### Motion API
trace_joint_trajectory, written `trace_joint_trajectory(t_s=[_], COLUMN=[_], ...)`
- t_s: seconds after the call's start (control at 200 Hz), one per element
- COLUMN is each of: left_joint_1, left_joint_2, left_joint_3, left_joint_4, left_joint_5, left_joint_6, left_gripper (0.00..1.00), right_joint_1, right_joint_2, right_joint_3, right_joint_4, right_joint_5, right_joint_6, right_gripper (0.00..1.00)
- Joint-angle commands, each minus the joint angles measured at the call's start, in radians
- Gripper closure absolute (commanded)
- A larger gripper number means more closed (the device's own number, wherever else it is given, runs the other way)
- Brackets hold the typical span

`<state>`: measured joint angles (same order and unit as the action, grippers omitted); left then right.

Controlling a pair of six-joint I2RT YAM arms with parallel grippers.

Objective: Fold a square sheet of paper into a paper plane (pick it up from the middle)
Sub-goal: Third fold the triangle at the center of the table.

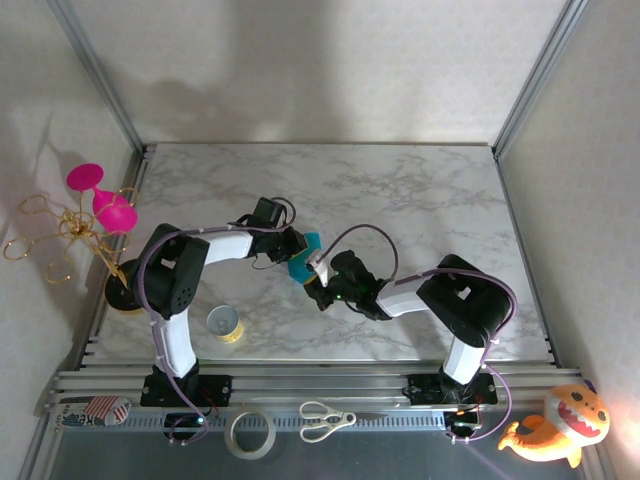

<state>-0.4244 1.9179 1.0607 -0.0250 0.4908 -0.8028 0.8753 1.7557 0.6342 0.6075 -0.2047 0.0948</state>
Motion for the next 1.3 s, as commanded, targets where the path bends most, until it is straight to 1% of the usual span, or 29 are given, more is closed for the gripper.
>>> trace_joint_trajectory(t_s=[0.0, 0.21, 0.396, 0.871, 1.297], left_joint_1=[-0.010, -0.020, -0.024, -0.025, -0.027], left_joint_2=[0.025, 0.052, 0.064, 0.074, 0.084], left_joint_3=[0.033, 0.055, 0.051, 0.048, 0.051], left_joint_4=[-0.068, -0.134, -0.139, -0.137, -0.135], left_joint_5=[-0.039, -0.089, -0.092, -0.086, -0.081], left_joint_6=[0.041, 0.083, 0.094, 0.099, 0.105], left_gripper=[0.80, 0.85, 0.88, 0.88, 0.88], right_joint_1=[-0.017, -0.042, -0.054, -0.060, -0.059], right_joint_2=[0.009, 0.018, 0.040, 0.061, 0.062], right_joint_3=[0.028, 0.050, 0.073, 0.111, 0.132], right_joint_4=[-0.021, -0.054, -0.089, -0.157, -0.192], right_joint_5=[-0.044, -0.049, 0.007, 0.107, 0.142], right_joint_6=[0.055, 0.121, 0.158, 0.181, 0.165], right_gripper=[0.98, 0.99, 0.98, 0.98, 0.98])
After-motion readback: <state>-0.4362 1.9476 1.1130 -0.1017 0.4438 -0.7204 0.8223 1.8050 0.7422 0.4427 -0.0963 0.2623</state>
